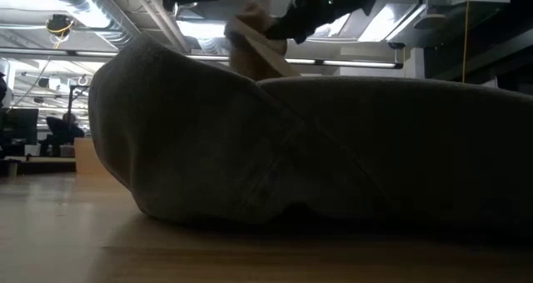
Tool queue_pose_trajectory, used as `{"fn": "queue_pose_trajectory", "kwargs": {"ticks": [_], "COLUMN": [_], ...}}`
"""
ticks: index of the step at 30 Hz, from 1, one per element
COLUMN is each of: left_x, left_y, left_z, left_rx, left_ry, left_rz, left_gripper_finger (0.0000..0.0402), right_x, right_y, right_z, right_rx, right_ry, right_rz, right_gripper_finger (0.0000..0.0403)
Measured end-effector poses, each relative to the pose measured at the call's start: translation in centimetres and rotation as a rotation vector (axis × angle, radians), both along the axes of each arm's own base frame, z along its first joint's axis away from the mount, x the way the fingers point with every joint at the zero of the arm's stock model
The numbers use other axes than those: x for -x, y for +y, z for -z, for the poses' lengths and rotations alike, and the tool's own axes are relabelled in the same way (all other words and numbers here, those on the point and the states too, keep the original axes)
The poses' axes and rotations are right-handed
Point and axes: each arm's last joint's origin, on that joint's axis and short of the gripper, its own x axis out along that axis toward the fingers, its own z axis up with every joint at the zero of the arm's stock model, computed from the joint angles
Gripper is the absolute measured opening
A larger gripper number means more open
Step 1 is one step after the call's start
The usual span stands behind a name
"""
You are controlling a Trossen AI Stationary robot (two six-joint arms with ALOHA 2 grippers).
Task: Pick & Place hat
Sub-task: Put the bottom brown cap into the green bin
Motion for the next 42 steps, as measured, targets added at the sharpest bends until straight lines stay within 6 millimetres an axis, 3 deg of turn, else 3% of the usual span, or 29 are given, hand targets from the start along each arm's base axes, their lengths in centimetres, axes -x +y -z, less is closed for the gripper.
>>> {"fn": "queue_pose_trajectory", "kwargs": {"ticks": [4, 19, 27, 42], "left_x": [0.1, 0.6, 0.7, 0.8], "left_y": [0.1, 0.3, 0.4, 0.4], "left_z": [0.7, 2.1, 2.1, 2.4], "left_rx": [0.009, 0.01, -0.001, -0.008], "left_ry": [0.07, 0.23, 0.232, 0.262], "left_rz": [-0.05, -0.129, -0.18, -0.182], "left_gripper_finger": [0.0213, 0.0211, 0.021, 0.021], "right_x": [0.0, -1.0, -1.0, -0.6], "right_y": [-1.3, -6.9, -7.2, -7.5], "right_z": [0.7, 7.0, 8.4, 9.1], "right_rx": [0.055, -0.026, 0.009, 0.095], "right_ry": [0.033, 0.19, 0.268, 0.356], "right_rz": [0.055, 0.155, 0.1, 0.122], "right_gripper_finger": [0.0012, 0.0012, 0.0012, 0.0013]}}
